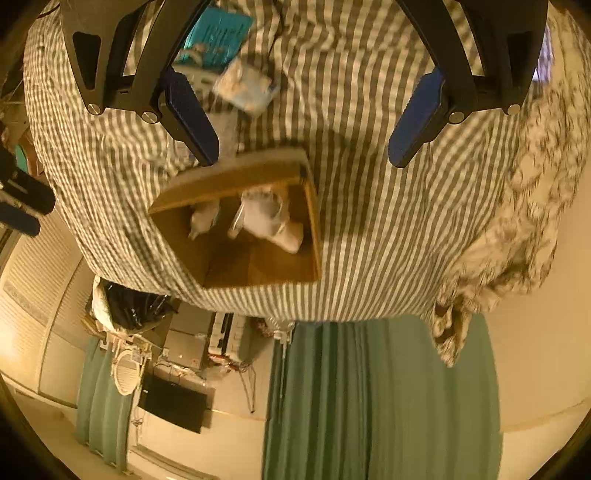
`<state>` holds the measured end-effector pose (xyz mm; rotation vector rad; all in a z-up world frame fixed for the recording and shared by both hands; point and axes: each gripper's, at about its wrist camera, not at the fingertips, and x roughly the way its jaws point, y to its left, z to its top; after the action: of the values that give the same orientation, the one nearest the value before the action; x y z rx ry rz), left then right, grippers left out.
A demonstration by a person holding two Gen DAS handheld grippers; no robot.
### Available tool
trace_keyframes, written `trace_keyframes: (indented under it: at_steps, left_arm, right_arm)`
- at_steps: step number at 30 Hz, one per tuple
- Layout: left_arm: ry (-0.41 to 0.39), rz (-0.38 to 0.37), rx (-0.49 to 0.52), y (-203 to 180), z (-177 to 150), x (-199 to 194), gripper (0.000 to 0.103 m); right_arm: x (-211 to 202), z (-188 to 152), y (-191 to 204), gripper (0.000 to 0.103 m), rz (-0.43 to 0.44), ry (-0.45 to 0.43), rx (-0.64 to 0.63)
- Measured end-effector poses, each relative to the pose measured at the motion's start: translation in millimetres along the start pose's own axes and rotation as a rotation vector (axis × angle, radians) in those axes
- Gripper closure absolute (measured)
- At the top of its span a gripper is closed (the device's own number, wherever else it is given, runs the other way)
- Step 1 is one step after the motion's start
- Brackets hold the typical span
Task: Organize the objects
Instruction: 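Grasp the white sock with the left tool while the right tool grasps the plush toy, drop both into box, then grasp the floral tissue pack with the left tool while the right tool grasps grey clips, drop both into box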
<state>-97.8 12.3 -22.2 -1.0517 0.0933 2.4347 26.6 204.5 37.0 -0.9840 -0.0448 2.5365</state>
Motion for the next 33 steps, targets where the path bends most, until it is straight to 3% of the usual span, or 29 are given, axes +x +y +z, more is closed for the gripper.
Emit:
trace_keyframes:
  at_steps: [10, 16, 25, 28, 33]
  left_arm:
    - [0.113, 0.019, 0.036, -5.0, -75.6, 34.4, 0.008]
    - [0.192, 0.018, 0.058, -7.5, -102.4, 60.9, 0.008]
    - [0.253, 0.028, 0.081, -7.5, -118.2, 85.2, 0.008]
    - [0.264, 0.027, 0.075, -6.3, -121.1, 88.7, 0.008]
    - [0.270, 0.032, 0.072, -5.7, -123.1, 89.1, 0.008]
  right_arm:
    - [64.3, -77.4, 12.5, 0.030, 0.034, 0.196, -0.005]
    - [116.3, -108.6, 26.3, 0.030, 0.064, 0.341, -0.048]
    - [163.5, -124.3, 40.0, 0.029, 0.099, 0.498, -0.089]
    - [173.4, -125.8, 42.6, 0.020, 0.111, 0.541, -0.097]
    - [177.9, -126.8, 45.2, 0.020, 0.090, 0.554, -0.110]
